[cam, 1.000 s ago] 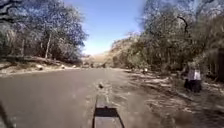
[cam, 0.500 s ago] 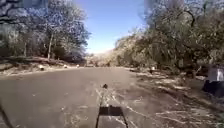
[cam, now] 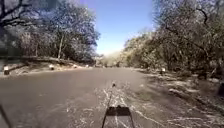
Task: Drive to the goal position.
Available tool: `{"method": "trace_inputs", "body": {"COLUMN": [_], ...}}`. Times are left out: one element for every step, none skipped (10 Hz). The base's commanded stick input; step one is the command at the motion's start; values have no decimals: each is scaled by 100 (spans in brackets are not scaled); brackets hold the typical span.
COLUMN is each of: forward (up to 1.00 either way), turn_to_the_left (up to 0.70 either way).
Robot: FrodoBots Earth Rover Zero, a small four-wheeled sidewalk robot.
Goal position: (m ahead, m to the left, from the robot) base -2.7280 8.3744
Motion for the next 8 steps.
{"method": "trace_inputs", "body": {"forward": [0,0,0,0,0,0,0,0], "turn_to_the_left": [45,45,45,45,45,45,45,45]}}
